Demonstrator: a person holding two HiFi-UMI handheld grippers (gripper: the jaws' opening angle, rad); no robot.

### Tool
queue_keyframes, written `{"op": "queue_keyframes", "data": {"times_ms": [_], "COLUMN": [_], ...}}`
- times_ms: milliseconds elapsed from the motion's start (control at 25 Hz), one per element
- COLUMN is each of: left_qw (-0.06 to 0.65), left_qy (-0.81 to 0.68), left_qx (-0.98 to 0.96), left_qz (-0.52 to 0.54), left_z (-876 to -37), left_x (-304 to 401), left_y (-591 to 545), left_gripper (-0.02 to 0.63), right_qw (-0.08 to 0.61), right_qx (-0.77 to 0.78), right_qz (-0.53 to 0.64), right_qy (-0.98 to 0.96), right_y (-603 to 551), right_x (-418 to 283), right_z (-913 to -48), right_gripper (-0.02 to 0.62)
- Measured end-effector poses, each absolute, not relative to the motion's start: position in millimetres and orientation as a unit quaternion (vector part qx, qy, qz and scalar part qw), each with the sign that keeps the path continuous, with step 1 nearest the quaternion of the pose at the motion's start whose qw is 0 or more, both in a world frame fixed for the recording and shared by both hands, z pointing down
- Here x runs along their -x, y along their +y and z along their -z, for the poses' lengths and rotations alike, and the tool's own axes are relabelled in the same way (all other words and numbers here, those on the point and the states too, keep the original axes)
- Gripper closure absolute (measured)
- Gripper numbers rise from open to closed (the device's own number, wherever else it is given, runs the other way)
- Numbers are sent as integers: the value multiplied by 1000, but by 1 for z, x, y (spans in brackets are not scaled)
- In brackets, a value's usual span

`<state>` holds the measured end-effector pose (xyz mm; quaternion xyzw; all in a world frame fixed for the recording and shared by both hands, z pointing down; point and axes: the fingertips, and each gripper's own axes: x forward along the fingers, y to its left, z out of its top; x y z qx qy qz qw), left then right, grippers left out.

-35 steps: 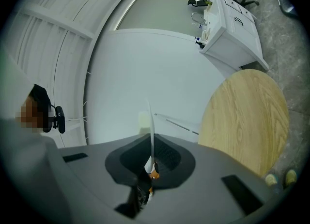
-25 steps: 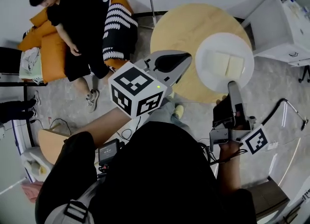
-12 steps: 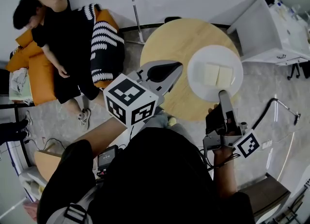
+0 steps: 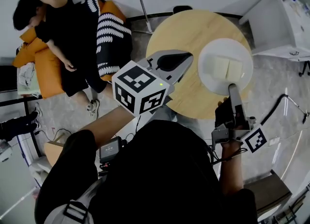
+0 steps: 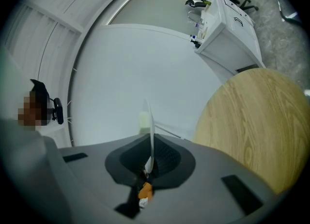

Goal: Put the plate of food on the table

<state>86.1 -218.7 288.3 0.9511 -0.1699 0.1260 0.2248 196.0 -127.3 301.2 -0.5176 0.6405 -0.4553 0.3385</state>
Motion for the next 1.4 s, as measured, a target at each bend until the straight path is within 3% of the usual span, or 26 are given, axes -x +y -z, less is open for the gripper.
{"op": "queue_keyframes", "data": {"times_ms": [1400], "left_qw": [275], "left_qy": [-229], "left_qx": [-917], "left_qz": [-174], "left_z": [-398], "left_x": [-86], "left_y": [-249], "left_gripper": [600], "right_qw": [300], "right_qx": [512], "right_qz": [538], "right_qy": [599], "right_y": [-166], "right_x": [-221], "right_z": [-431], "right_gripper": [577]}}
